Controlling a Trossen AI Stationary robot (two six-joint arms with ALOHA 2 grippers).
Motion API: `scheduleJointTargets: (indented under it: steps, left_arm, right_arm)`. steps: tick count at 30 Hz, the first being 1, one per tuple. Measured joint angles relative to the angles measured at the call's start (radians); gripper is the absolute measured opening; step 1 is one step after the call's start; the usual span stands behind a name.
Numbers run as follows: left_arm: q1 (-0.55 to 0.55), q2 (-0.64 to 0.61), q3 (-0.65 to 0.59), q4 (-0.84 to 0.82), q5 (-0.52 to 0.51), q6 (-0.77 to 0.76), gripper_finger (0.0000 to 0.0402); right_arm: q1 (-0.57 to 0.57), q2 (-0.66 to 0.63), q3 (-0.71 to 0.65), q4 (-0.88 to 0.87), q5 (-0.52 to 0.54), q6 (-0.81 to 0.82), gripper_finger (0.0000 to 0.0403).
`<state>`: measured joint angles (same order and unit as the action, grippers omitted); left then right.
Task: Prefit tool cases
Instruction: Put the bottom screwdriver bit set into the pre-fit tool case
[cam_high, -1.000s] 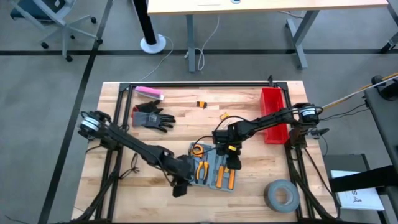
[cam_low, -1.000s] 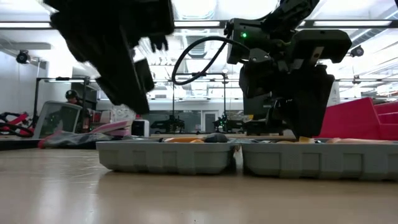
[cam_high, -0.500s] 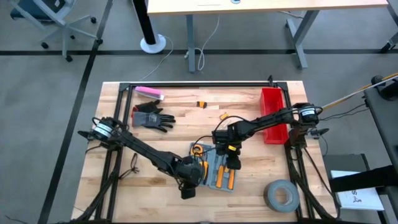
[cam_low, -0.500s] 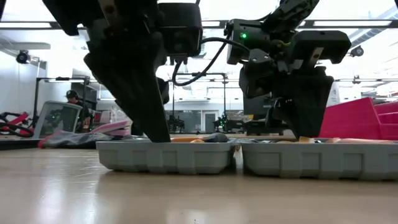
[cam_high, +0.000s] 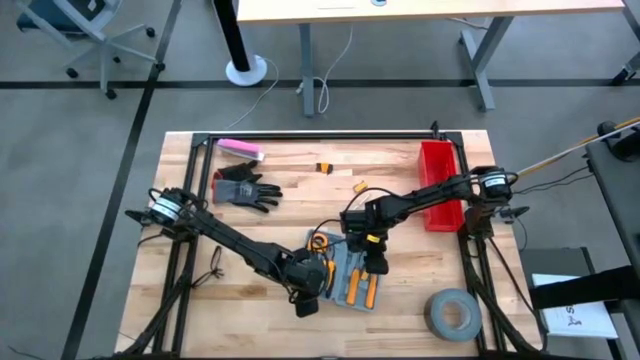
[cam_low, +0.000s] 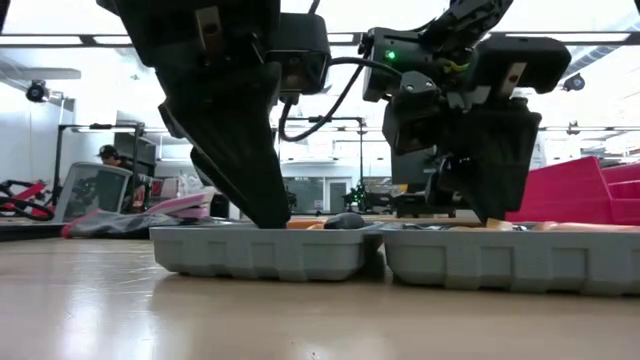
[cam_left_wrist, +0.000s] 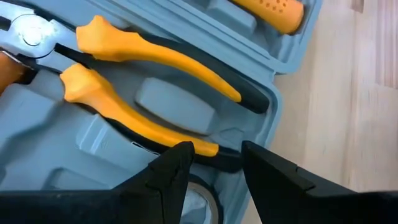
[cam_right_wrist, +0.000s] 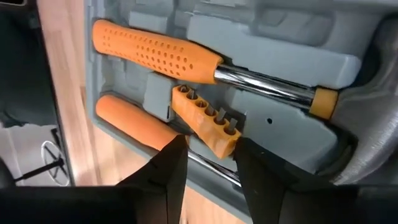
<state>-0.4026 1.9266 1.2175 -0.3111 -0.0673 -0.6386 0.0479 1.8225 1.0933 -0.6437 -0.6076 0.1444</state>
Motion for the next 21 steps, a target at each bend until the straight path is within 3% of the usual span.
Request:
scheduleJointTargets:
  steps: [10,21]
  left_arm:
    - [0.003,0.0,0.0,-0.003,-0.006,-0.003,0.0153]
    - [0.008,0.0,0.0,-0.007,-0.003,-0.003,0.0153]
  right_arm:
    - [0.021,0.0,0.014,-0.002,-0.082,0.021,0.0109]
    - [0.021,-0.001,-0.003,-0.004,-0.035,0.006,0.0118]
